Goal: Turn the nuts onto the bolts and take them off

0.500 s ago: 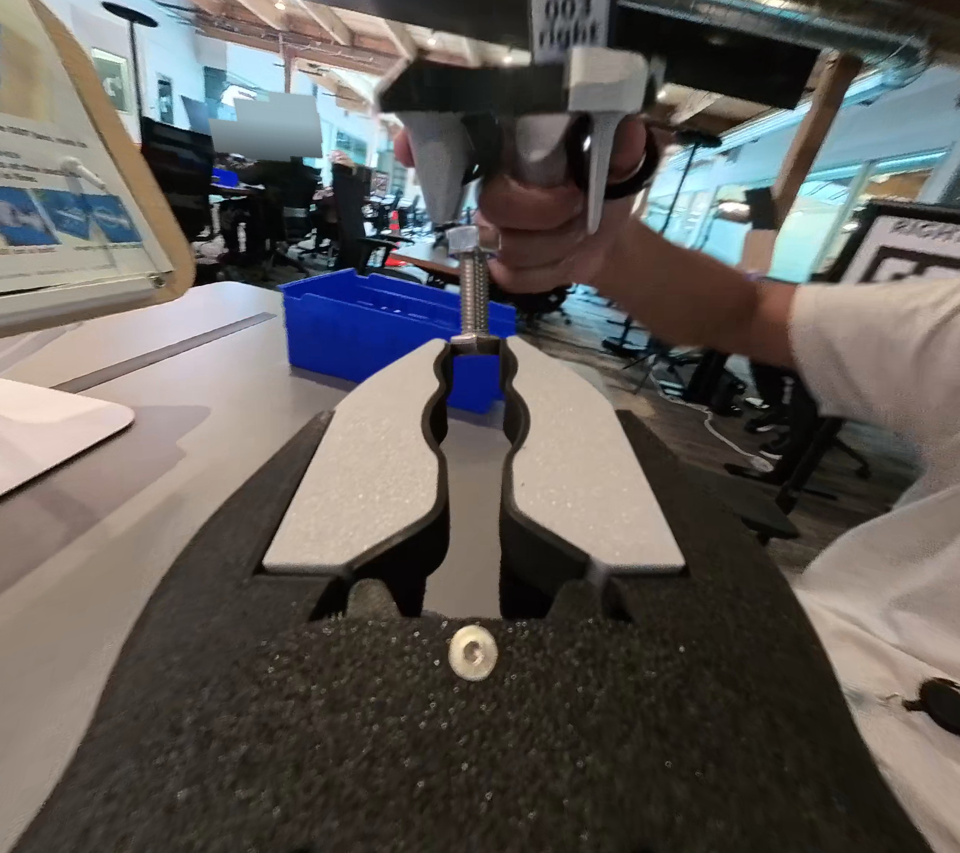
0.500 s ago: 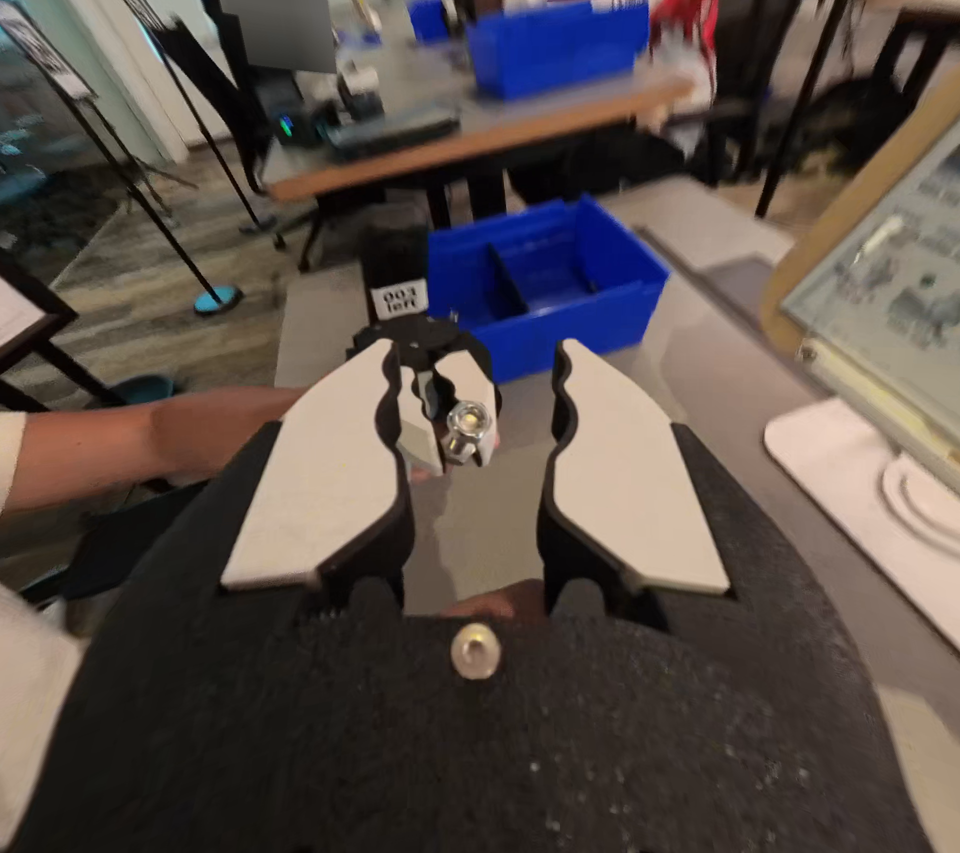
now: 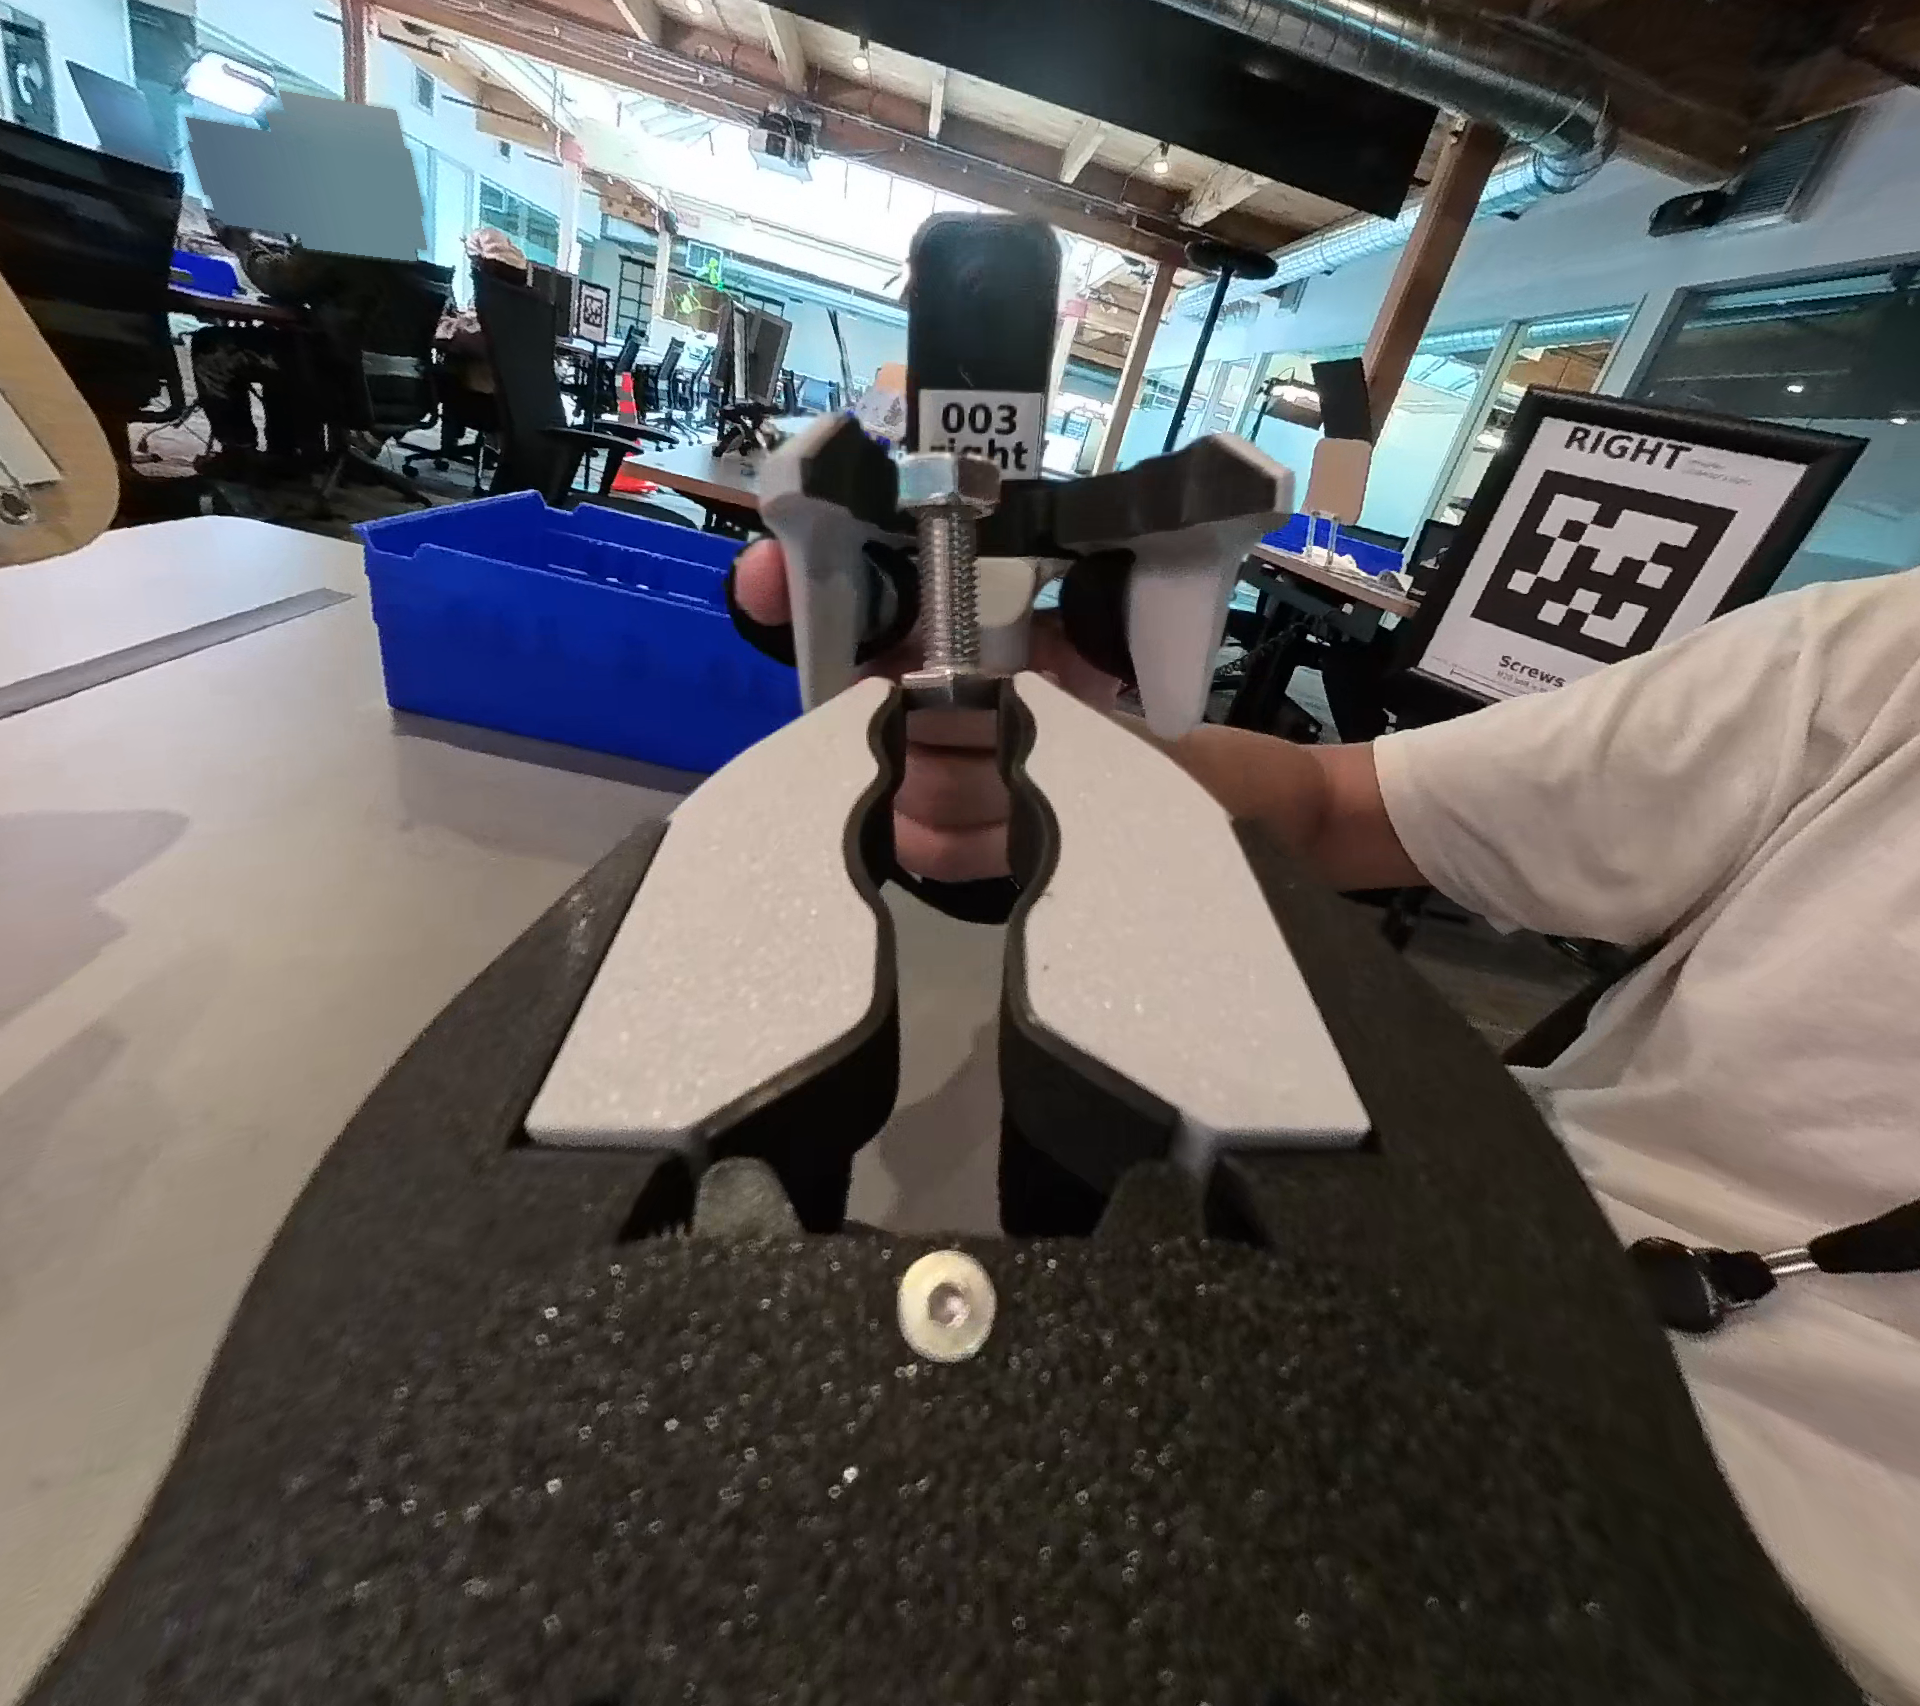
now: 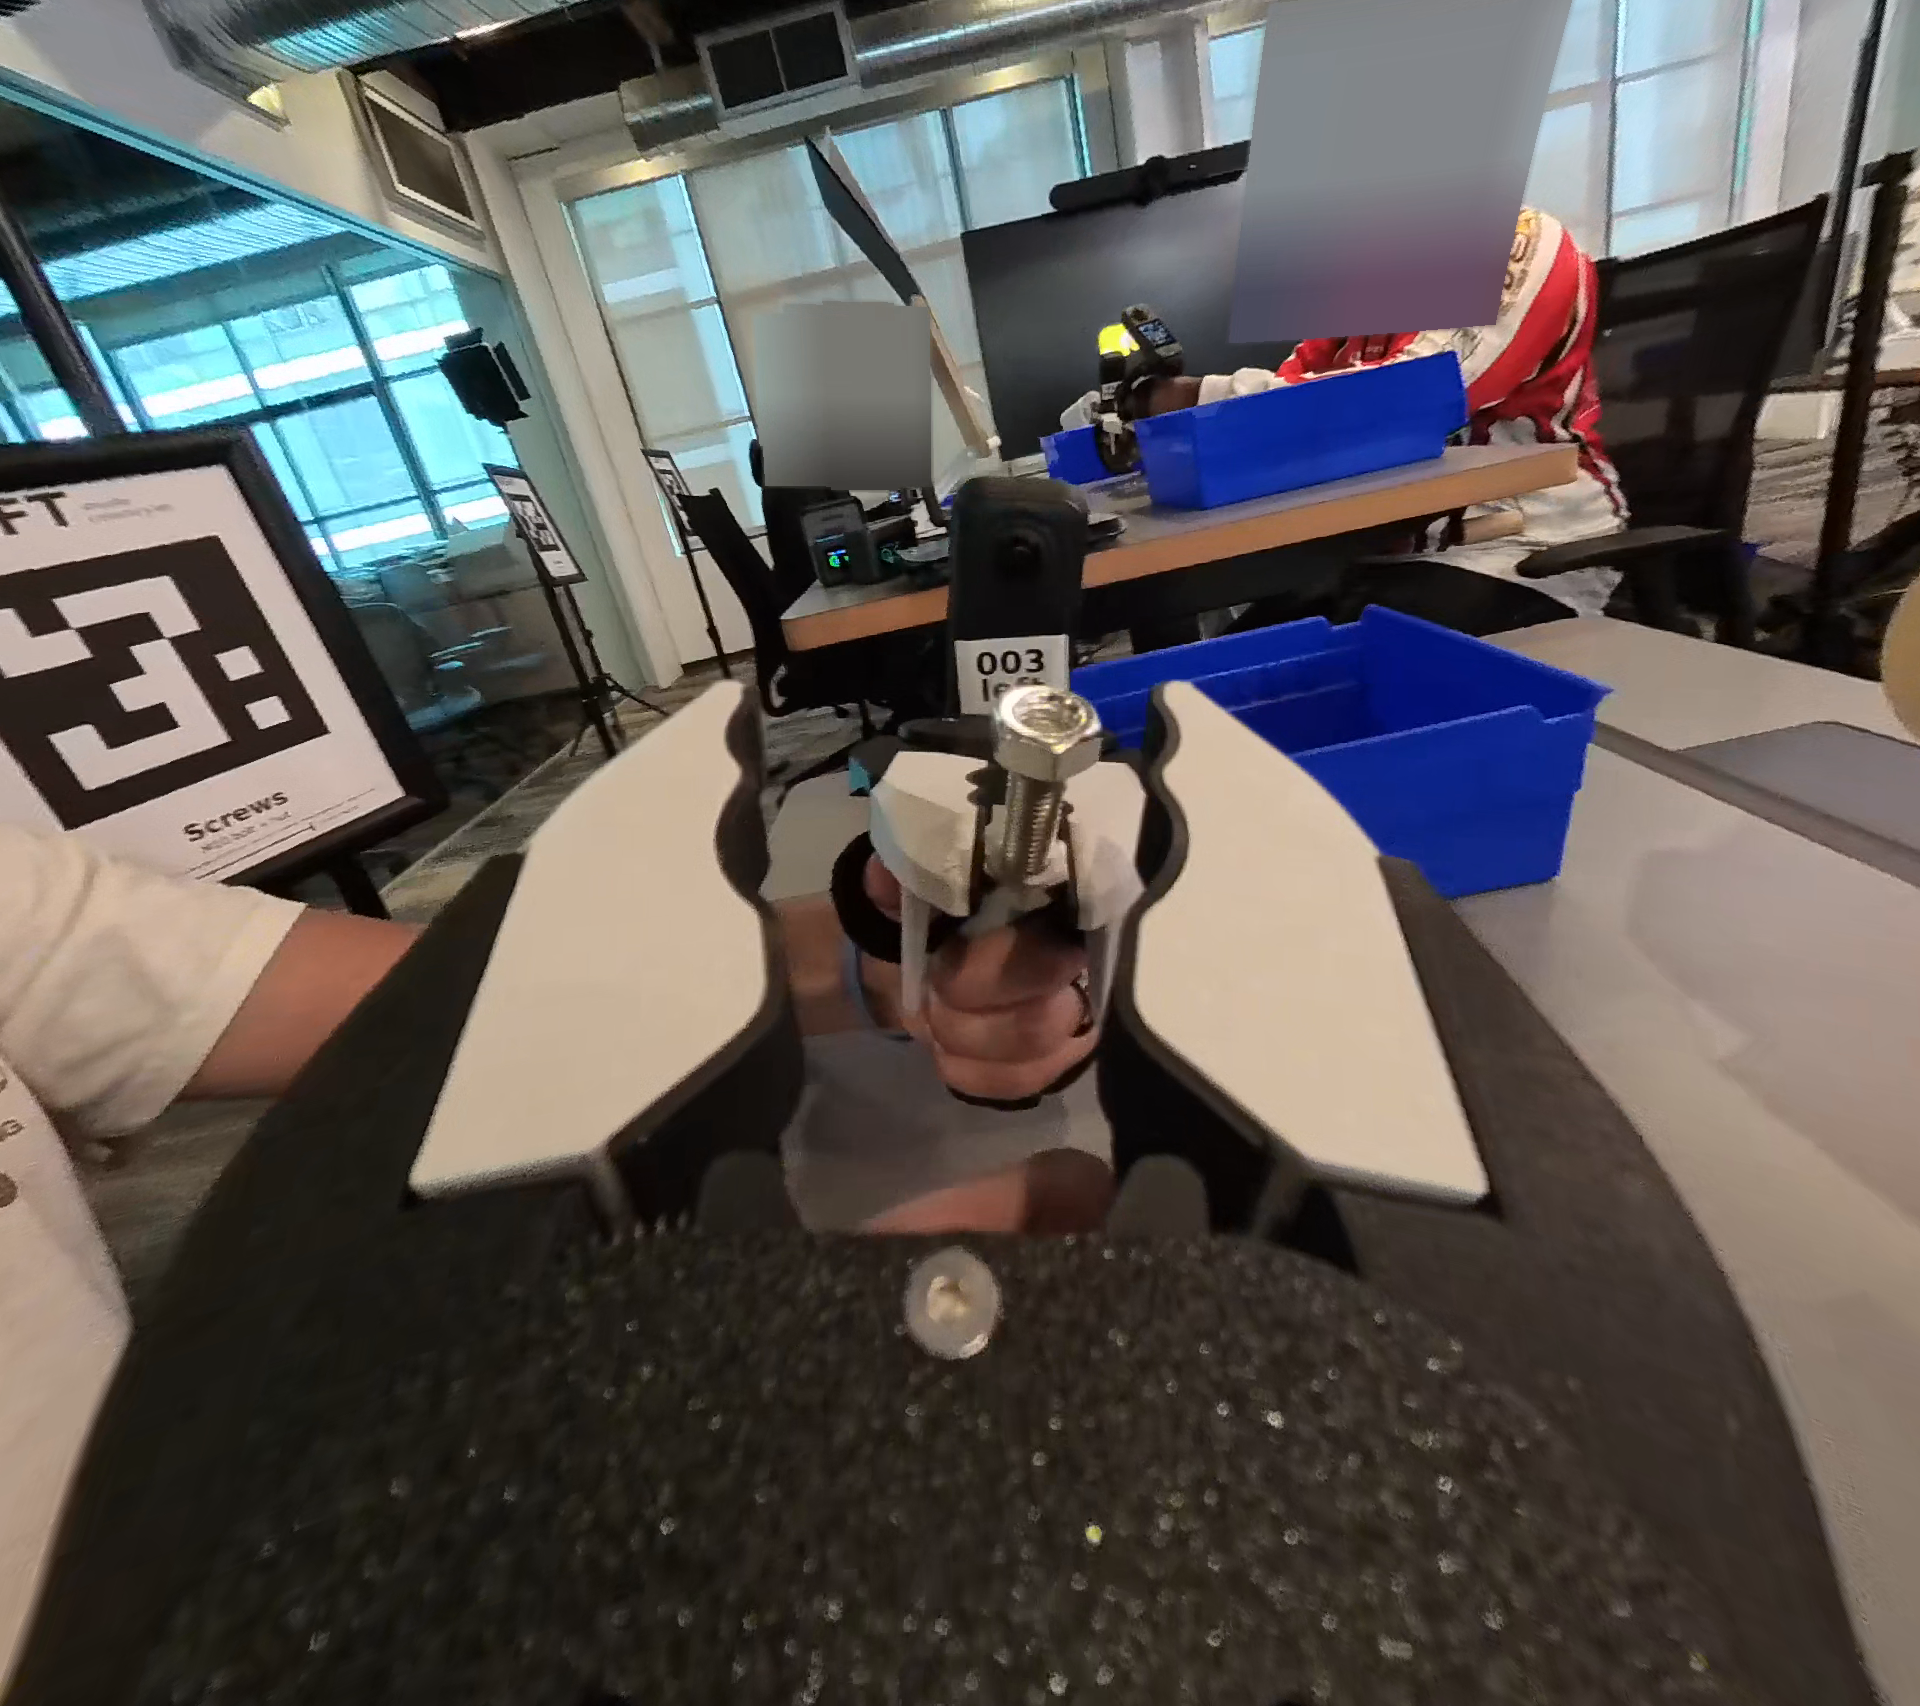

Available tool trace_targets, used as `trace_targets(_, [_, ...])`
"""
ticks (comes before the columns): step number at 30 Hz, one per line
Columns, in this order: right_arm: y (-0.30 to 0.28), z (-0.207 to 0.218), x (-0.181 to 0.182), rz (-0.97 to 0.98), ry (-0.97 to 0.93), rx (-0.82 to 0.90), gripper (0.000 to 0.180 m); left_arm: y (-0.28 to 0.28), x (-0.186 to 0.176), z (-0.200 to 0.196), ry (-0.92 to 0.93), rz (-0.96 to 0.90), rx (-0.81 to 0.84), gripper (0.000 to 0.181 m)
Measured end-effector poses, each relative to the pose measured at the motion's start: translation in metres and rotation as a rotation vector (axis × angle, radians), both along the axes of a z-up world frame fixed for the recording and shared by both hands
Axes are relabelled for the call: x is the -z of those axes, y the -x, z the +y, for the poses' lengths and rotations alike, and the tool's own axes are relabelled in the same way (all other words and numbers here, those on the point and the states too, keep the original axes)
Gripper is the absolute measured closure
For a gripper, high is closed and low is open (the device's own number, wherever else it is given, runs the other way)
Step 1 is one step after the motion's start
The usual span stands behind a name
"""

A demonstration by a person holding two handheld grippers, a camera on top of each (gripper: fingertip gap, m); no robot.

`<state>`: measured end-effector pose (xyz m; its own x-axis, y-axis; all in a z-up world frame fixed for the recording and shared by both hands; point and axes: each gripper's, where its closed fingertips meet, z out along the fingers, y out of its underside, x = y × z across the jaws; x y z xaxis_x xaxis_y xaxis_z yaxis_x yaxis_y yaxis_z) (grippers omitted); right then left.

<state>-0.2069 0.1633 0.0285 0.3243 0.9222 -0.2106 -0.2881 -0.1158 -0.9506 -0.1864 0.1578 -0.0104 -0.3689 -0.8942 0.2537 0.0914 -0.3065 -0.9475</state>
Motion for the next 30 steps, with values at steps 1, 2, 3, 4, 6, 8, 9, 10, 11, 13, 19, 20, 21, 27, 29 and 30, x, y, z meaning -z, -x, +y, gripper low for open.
trace_targets(1, [0.0, -0.001, 0.001, 0.0, 0.005, -0.007, 0.111, 0.0, 0.001, 0.0, 0.002, 0.003, 0.0, 0.164])
trace_targets(2, [0.0, -0.002, 0.002, -0.001, 0.004, -0.012, 0.112, -0.001, 0.0, 0.001, 0.005, 0.001, -0.005, 0.164])
trace_targets(3, [-0.001, -0.004, 0.003, 0.0, 0.003, -0.015, 0.112, 0.0, 0.0, 0.003, 0.01, -0.002, -0.012, 0.164])
trace_targets(4, [-0.003, -0.005, 0.003, 0.004, 0.0, -0.007, 0.112, 0.0, 0.0, 0.006, 0.011, 0.001, -0.023, 0.164])
trace_targets(6, [-0.006, -0.006, 0.005, 0.0, 0.002, 0.008, 0.11, 0.001, 0.0, 0.01, 0.015, -0.001, -0.04, 0.164])
trace_targets(8, [-0.011, -0.005, 0.006, 0.006, 0.006, 0.02, 0.114, 0.004, -0.002, 0.015, 0.035, -0.011, -0.051, 0.165])
trace_targets(9, [-0.013, -0.003, 0.007, 0.005, 0.009, 0.032, 0.114, 0.005, -0.002, 0.016, 0.037, -0.013, -0.047, 0.164])
trace_targets(10, [-0.013, -0.001, 0.007, 0.004, 0.011, 0.043, 0.114, 0.005, -0.003, 0.016, 0.034, -0.016, -0.047, 0.165])
trace_targets(11, [-0.013, 0.001, 0.006, 0.002, 0.012, 0.049, 0.114, 0.005, -0.003, 0.014, 0.032, -0.019, -0.04, 0.164])
trace_targets(13, [-0.008, 0.003, 0.002, 0.011, 0.006, 0.044, 0.113, 0.005, -0.003, 0.008, 0.013, -0.015, -0.02, 0.164])
trace_targets(19, [0.007, -0.001, -0.001, 0.022, -0.018, 0.013, 0.111, 0.001, -0.001, 0.005, -0.025, 0.01, -0.032, 0.164])
trace_targets(20, [0.007, -0.001, 0.0, 0.015, -0.019, 0.02, 0.11, 0.003, -0.001, 0.007, -0.02, 0.01, -0.033, 0.165])
trace_targets(21, [0.005, -0.001, 0.001, 0.013, -0.017, 0.024, 0.109, 0.004, -0.001, 0.009, -0.017, 0.008, -0.044, 0.164])
trace_targets(27, [-0.011, 0.001, 0.005, 0.022, -0.009, 0.058, 0.114, 0.009, -0.006, 0.018, 0.002, -0.007, -0.07, 0.165])
trace_targets(29, [-0.01, 0.006, 0.005, 0.029, -0.001, 0.061, 0.114, 0.008, -0.005, 0.007, -0.013, 0.001, -0.024, 0.165])
trace_targets(30, [-0.008, 0.007, 0.005, 0.031, 0.0, 0.053, 0.114, 0.006, -0.005, 0.001, -0.023, 0.005, 0.001, 0.164])
